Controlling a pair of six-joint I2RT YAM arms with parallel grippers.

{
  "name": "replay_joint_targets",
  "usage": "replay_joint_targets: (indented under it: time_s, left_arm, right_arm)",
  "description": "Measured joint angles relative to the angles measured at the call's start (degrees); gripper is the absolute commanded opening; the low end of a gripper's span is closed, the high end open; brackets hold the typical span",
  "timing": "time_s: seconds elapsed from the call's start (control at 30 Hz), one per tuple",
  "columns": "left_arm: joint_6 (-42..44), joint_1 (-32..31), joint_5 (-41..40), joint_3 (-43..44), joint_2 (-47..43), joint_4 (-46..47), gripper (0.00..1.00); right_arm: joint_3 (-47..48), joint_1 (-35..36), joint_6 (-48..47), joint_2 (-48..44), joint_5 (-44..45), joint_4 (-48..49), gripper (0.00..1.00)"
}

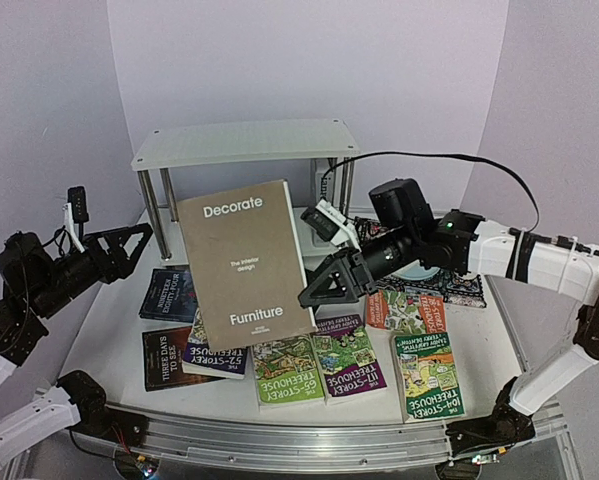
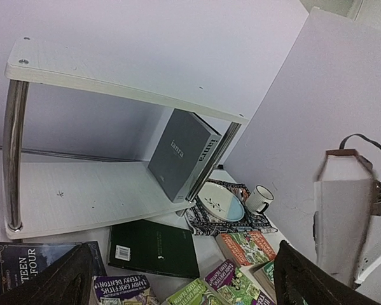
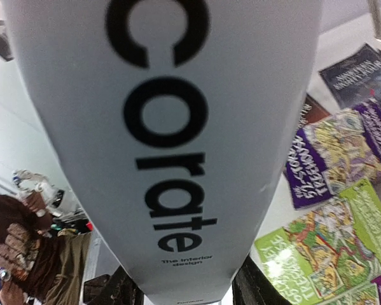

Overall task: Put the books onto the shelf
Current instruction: Place the book on the shelf.

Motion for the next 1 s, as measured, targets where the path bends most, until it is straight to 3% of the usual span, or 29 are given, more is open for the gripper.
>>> replay_joint_targets:
  time_s: [0.17, 0.5, 1.0]
  left_arm:
    - [0.00, 0.00, 0.40, 0.00, 0.44, 0.00, 1.00]
    - [-0.04, 0.00, 1.33, 0.83, 3.90, 0.06, 1.00]
    - [-0.28, -0.01, 3.78, 1.54, 7.50, 1.33, 1.00]
  right_arm:
    - [-0.26, -0.06, -3.77, 1.00, 17.42, -4.30, 0.26]
    - [-6.75, -0.12, -7.90, 3.01, 49.71, -3.31, 0.27]
    - [-8.57, -0.17, -5.91, 7.82, 67.84, 14.88, 0.26]
